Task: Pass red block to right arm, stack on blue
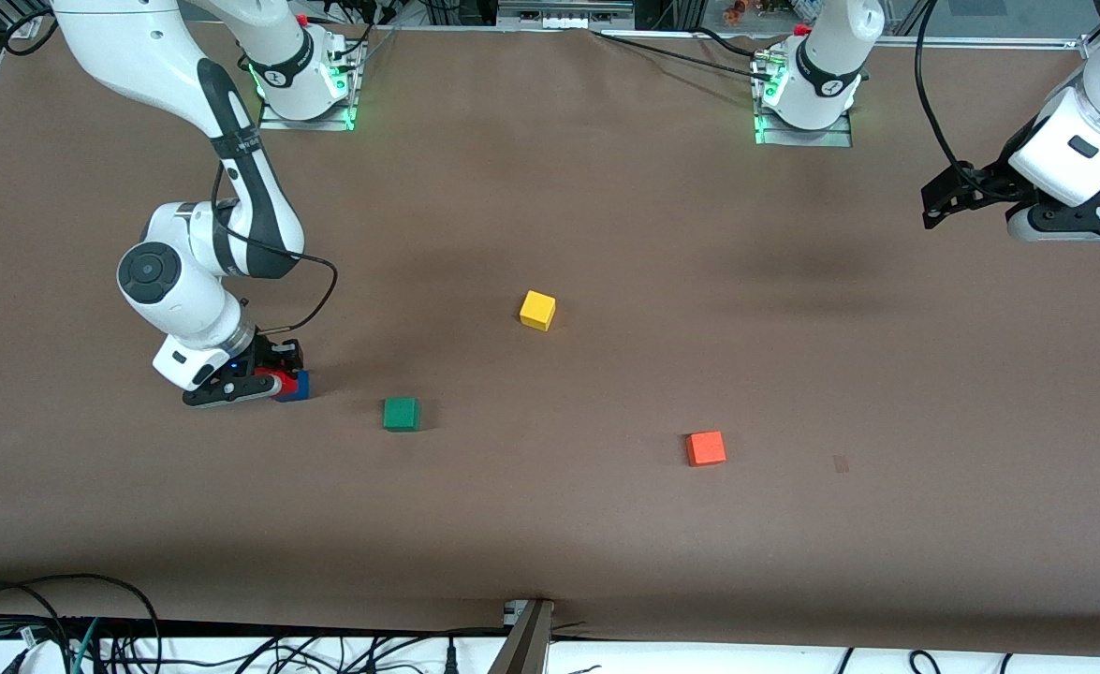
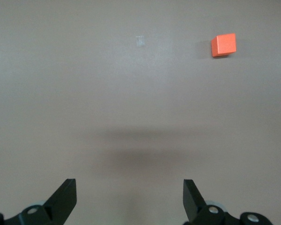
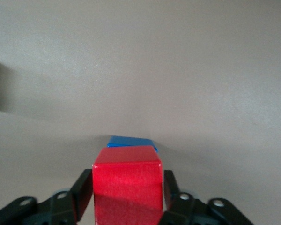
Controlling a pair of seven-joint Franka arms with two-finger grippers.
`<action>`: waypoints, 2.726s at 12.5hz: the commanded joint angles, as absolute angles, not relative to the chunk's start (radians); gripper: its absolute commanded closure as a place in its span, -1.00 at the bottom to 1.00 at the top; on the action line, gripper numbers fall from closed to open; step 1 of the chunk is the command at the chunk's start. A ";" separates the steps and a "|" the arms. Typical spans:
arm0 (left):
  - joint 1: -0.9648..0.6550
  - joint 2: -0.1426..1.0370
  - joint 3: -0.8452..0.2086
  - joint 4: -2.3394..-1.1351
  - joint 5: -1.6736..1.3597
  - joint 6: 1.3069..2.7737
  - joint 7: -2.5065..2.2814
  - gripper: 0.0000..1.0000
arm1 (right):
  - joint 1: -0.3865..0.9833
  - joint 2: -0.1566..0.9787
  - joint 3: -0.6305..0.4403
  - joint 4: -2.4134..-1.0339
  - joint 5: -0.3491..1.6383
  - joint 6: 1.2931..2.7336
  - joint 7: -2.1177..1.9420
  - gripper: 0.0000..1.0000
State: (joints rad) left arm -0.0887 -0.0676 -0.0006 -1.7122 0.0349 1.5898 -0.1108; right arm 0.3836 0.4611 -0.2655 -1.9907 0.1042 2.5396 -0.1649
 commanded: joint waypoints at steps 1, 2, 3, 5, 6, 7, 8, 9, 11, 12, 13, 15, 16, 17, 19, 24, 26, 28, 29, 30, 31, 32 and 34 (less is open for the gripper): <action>-0.042 -0.075 -0.024 -1.720 0.029 1.580 -0.112 -1.00 | 0.383 0.439 -0.265 -1.980 0.087 2.543 -0.167 -1.00; -0.031 -0.072 -0.035 -1.718 0.029 1.580 -0.113 -1.00 | 0.382 0.416 -0.265 -1.977 0.089 2.524 -0.169 -1.00; -0.029 -0.072 -0.038 -1.720 0.029 1.580 -0.114 -1.00 | 0.383 0.393 -0.267 -1.967 0.087 2.479 -0.169 -1.00; -0.022 -0.072 -0.048 -1.718 0.029 1.580 -0.112 -1.00 | 0.382 0.358 -0.276 -1.907 0.089 2.328 -0.166 -1.00; -0.014 -0.072 -0.049 -1.718 0.029 1.580 -0.118 -1.00 | 0.382 0.350 -0.287 -1.863 0.087 2.244 -0.166 -1.00; -0.012 -0.072 -0.054 -1.720 0.029 1.580 -0.118 -1.00 | 0.382 0.342 -0.291 -1.817 0.087 2.156 -0.166 -1.00; -0.003 -0.074 -0.063 -1.720 0.029 1.578 -0.120 -1.00 | 0.382 0.338 -0.301 -1.763 0.087 2.063 -0.161 -1.00; -0.002 -0.074 -0.074 -1.718 0.029 1.578 -0.121 -1.00 | 0.382 0.337 -0.314 -1.697 0.087 1.969 -0.160 -1.00; -0.003 -0.072 -0.075 -1.717 0.029 1.578 -0.123 -1.00 | 0.382 0.339 -0.339 -1.579 0.087 1.786 -0.158 -1.00; -0.003 -0.072 -0.077 -1.717 0.029 1.578 -0.123 -1.00 | 0.382 0.339 -0.342 -1.528 0.087 1.697 -0.155 -1.00; -0.003 -0.071 -0.075 -1.717 0.031 1.578 -0.121 -1.00 | 0.380 0.337 -0.347 -1.481 0.089 1.612 -0.152 -1.00; -0.003 -0.071 -0.074 -1.715 0.031 1.578 -0.121 -1.00 | 0.374 0.337 -0.348 -1.392 0.087 1.493 -0.135 -1.00; -0.003 -0.071 -0.074 -1.715 0.031 1.578 -0.121 -1.00 | 0.371 0.322 -0.353 -1.381 0.087 1.445 -0.108 -1.00; -0.002 -0.071 -0.072 -1.715 0.029 1.578 -0.121 -1.00 | 0.364 0.283 -0.350 -1.381 0.083 1.421 -0.082 -1.00; -0.002 -0.026 -0.072 -1.660 0.029 1.578 -0.123 -1.00 | 0.324 0.214 -0.297 -1.393 0.089 1.419 -0.069 -1.00; -0.002 0.018 -0.066 -1.591 0.031 1.529 -0.118 -1.00 | 0.222 0.074 -0.199 -1.440 -0.003 1.385 -0.077 -1.00; -0.002 0.018 -0.069 -1.591 0.031 1.516 -0.121 -1.00 | 0.187 0.023 -0.174 -1.457 -0.005 1.344 -0.075 -1.00; -0.002 0.018 -0.069 -1.591 0.031 1.516 -0.120 -1.00 | 0.176 0.012 -0.166 -1.463 -0.009 1.309 -0.078 -1.00; -0.002 0.018 -0.066 -1.591 0.031 1.516 -0.118 -1.00 | 0.178 0.024 -0.167 -1.456 -0.008 1.289 -0.081 -1.00; -0.002 0.018 -0.066 -1.591 0.029 1.516 -0.114 -1.00 | 0.179 0.046 -0.169 -1.448 -0.005 1.289 -0.084 -1.00; 0.000 0.018 -0.066 -1.591 0.031 1.516 -0.115 -1.00 | 0.181 0.055 -0.170 -1.439 -0.008 1.282 -0.084 -1.00; -0.002 0.018 -0.066 -1.591 0.031 1.516 -0.112 -1.00 | 0.183 0.067 -0.170 -1.427 -0.008 1.273 -0.083 -1.00; -0.002 0.018 -0.066 -1.591 0.031 1.516 -0.112 -1.00 | 0.181 0.072 -0.172 -1.422 -0.009 1.273 -0.081 -1.00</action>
State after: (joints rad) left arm -0.0071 0.0045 -0.0608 -1.6239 0.0348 1.5408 -0.1131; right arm 0.1955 0.0672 -0.1866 -1.4423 0.0061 1.2956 -0.0898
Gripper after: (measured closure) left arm 0.000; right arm 0.000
